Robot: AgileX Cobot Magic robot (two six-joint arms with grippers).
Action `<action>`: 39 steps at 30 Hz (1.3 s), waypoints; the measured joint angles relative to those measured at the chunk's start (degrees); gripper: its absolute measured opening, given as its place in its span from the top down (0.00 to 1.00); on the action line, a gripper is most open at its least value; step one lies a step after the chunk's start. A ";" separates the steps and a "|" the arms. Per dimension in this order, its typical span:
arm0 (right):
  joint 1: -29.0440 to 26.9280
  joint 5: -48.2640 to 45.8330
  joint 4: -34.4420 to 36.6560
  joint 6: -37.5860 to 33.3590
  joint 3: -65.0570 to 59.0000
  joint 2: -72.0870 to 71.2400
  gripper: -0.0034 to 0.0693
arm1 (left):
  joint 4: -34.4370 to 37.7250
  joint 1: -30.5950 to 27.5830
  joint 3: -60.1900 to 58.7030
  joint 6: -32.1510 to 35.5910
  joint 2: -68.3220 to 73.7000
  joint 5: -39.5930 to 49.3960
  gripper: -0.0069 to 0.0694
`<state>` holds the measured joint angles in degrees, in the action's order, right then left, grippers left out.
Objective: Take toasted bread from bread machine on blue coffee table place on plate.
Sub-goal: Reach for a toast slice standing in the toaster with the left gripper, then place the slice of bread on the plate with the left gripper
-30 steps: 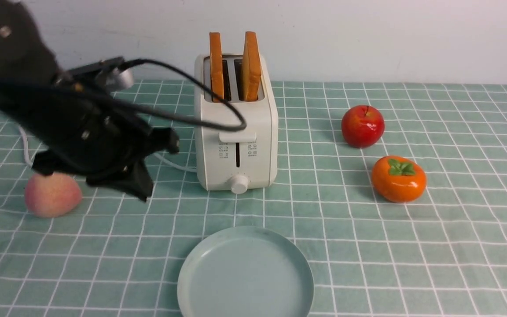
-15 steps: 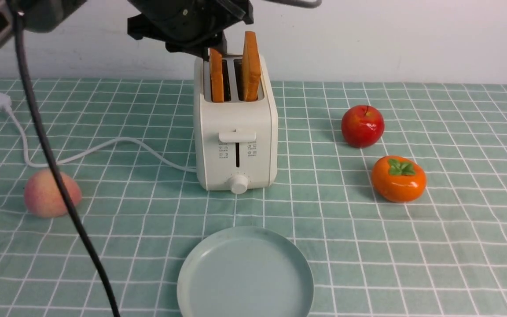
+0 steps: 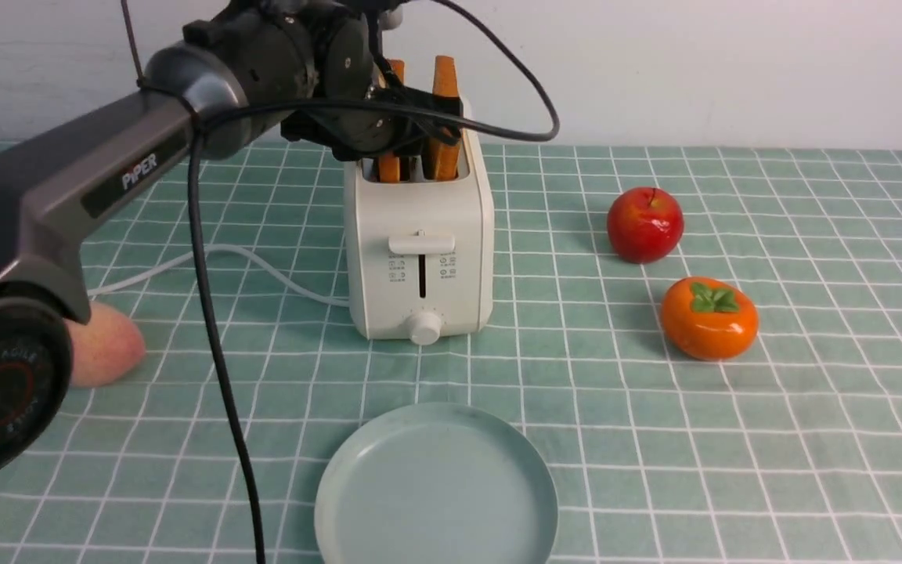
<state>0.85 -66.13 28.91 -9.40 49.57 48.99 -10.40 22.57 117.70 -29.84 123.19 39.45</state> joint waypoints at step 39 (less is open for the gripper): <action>0.00 0.02 2.00 -2.51 0.00 0.00 0.87 | 52.68 0.05 -48.53 27.19 -28.02 8.31 0.77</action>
<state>0.85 -66.11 30.91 -11.91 49.57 48.99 42.28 22.62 69.17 -2.65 95.18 47.76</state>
